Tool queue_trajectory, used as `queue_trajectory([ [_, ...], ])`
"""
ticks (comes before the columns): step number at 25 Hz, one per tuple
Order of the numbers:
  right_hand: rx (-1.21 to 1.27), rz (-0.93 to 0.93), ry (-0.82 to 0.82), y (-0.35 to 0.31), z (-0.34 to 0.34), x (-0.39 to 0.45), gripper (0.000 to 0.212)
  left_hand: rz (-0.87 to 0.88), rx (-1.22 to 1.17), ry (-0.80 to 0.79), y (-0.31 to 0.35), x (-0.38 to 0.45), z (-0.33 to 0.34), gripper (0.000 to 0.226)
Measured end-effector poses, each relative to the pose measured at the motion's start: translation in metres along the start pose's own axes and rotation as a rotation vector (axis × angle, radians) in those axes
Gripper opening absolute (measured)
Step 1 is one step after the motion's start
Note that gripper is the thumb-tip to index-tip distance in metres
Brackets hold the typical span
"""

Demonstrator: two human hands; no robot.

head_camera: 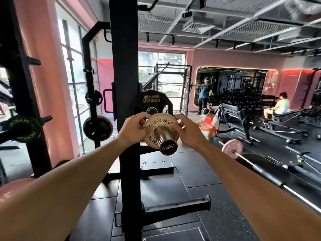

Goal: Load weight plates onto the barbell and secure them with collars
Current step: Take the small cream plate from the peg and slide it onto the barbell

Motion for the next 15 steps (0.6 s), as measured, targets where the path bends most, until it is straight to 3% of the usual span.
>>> queue_trajectory([
  [15,-0.093,0.042,-0.056,0.068,0.078,0.15,0.019,-0.015,0.033,0.063,-0.119,0.137,0.039,0.026],
])
Point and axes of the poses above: each hand's wrist, its own x-axis towards the middle knuckle, its own z-axis out of the palm, y = z × x, the point moved 1 cm from there along x, towards the middle knuckle, and after that the axes turned 4 degrees about y, right-handed, at the moved point
